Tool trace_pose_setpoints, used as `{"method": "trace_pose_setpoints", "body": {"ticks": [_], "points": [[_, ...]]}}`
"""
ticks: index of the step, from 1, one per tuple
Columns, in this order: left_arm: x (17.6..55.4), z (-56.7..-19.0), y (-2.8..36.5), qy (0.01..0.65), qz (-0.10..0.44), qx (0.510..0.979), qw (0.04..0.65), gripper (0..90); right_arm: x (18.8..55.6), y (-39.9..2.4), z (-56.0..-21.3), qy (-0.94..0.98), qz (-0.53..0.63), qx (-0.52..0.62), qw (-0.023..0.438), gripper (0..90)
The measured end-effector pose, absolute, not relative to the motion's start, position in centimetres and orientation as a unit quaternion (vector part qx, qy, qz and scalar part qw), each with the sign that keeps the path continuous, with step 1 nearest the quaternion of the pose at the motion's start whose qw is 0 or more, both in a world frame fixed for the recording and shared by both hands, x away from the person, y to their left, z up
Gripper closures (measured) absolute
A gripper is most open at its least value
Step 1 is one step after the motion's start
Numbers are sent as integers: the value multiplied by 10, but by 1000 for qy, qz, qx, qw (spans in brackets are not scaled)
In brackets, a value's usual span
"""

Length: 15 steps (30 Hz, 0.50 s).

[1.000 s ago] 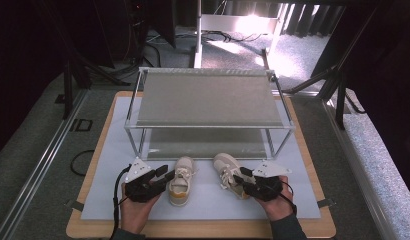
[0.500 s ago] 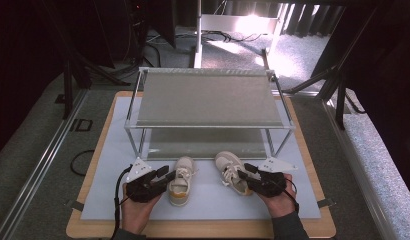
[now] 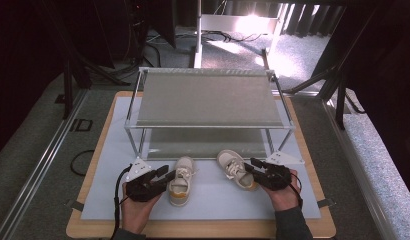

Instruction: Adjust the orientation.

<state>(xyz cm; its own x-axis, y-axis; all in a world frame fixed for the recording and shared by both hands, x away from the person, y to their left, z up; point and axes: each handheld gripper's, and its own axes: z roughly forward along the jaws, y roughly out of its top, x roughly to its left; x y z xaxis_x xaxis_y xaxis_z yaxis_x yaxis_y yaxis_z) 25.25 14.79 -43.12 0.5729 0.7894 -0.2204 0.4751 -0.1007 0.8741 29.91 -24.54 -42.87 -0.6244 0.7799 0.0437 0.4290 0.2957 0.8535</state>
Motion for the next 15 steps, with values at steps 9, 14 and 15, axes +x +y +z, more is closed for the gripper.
{"method": "trace_pose_setpoints", "body": {"ticks": [9,14,15], "points": [[253,-433,145,434,150,728,510,617,314,-257,-433,772,439,417,195,668],[252,-433,143,423,145,733,513,560,318,-266,-438,763,443,432,187,669],[251,-433,143,420,144,732,516,534,318,-267,-438,761,443,436,187,658]]}}
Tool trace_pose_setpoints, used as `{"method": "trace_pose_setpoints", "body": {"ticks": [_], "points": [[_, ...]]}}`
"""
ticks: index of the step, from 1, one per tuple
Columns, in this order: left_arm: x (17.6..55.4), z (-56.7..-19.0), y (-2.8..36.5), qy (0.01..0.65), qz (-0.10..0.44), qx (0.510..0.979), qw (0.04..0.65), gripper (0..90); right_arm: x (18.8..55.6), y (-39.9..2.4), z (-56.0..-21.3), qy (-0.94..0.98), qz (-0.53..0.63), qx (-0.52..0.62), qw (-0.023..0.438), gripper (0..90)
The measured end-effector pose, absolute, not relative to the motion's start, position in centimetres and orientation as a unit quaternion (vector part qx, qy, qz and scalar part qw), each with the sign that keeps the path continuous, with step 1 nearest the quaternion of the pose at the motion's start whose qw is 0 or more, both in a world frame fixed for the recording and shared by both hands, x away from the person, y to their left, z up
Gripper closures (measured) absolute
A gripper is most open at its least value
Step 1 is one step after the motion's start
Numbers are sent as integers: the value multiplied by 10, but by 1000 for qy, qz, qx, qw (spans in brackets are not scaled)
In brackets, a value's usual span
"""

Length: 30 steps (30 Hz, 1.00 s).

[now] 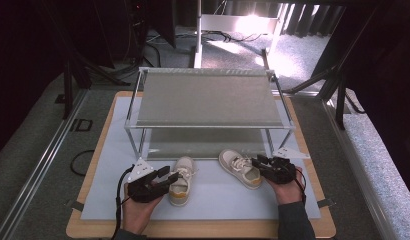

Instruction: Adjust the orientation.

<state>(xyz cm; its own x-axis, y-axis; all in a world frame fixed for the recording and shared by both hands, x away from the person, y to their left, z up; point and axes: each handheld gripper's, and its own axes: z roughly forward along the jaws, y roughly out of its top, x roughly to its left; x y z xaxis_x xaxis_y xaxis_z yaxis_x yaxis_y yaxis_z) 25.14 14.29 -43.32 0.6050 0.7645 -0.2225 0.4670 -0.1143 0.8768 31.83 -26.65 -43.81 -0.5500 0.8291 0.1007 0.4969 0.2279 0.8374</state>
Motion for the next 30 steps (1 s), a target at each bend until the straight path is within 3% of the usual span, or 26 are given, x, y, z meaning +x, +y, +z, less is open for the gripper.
{"method": "trace_pose_setpoints", "body": {"ticks": [3,12,15,22,30], "points": [[247,-432,142,412,145,730,525,459,315,-268,-437,758,447,436,190,619],[237,-434,136,397,161,741,517,201,283,-265,-427,766,465,393,208,292],[236,-440,133,399,163,753,497,142,278,-262,-435,778,455,382,205,233],[235,-461,125,406,137,771,471,22,279,-255,-456,798,431,376,190,190],[243,-477,114,411,140,784,444,20,287,-251,-466,811,406,377,189,193]]}}
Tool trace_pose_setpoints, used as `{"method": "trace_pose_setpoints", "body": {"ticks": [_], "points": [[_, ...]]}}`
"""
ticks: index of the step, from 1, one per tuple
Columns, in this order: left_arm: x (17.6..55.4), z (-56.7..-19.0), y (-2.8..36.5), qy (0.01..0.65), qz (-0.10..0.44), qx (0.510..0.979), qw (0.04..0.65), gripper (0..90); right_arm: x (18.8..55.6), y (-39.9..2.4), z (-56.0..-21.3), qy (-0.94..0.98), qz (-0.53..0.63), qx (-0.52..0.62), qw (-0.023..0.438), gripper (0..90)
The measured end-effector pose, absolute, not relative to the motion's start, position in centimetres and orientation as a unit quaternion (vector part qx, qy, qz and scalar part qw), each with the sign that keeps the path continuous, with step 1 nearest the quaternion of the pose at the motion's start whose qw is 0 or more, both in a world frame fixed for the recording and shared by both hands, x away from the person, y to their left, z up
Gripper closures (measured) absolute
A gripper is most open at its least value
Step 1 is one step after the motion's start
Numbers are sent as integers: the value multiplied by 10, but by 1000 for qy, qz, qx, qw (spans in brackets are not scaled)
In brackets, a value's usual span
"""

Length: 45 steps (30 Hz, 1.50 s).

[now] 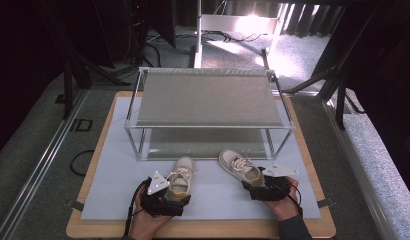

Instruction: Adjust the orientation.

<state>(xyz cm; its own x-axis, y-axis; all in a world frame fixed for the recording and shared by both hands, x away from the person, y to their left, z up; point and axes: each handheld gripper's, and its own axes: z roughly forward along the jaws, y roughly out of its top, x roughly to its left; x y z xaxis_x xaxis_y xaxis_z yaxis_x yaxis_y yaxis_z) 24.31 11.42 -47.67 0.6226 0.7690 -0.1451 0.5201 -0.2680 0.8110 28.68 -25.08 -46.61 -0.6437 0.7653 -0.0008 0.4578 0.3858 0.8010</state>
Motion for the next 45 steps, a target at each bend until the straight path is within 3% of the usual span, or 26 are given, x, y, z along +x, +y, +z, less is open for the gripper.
{"method": "trace_pose_setpoints", "body": {"ticks": [9,13,31,45], "points": [[252,-484,109,419,132,787,432,22,289,-253,-468,807,407,384,189,265],[251,-484,109,419,140,790,426,84,286,-250,-467,809,400,382,199,286],[253,-482,81,387,129,806,429,106,266,-226,-465,817,387,375,205,288],[254,-481,75,383,111,808,433,95,255,-210,-463,832,402,340,174,287]]}}
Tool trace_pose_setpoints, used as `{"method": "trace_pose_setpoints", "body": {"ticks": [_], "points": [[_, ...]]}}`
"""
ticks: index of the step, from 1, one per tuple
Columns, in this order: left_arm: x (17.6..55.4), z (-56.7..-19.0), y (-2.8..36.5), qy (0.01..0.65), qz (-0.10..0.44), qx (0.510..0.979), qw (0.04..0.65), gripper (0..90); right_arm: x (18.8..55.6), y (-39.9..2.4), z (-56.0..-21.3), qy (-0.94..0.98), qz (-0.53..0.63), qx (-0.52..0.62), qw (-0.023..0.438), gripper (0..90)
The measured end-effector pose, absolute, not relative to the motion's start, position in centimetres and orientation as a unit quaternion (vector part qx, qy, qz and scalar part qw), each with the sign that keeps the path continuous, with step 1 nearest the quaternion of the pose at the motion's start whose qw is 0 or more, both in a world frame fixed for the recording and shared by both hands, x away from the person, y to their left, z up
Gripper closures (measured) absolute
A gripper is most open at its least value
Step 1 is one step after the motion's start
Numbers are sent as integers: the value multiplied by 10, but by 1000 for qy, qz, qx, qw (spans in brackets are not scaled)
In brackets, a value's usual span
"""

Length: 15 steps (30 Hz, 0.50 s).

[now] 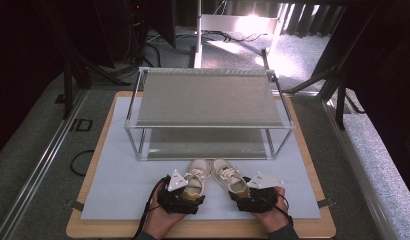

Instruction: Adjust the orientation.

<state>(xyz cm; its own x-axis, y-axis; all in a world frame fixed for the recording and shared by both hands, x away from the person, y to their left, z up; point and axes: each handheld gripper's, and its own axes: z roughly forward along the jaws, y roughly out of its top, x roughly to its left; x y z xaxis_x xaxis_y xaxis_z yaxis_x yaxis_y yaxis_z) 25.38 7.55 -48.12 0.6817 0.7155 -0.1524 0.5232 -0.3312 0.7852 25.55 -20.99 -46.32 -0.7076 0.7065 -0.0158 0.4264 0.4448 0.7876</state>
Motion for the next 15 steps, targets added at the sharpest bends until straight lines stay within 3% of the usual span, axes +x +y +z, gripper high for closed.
{"method": "trace_pose_setpoints", "body": {"ticks": [9,15], "points": [[242,-478,97,375,91,800,459,95,245,-225,-463,843,413,314,144,240],[242,-483,99,363,87,813,447,107,244,-233,-469,854,399,306,136,353]]}}
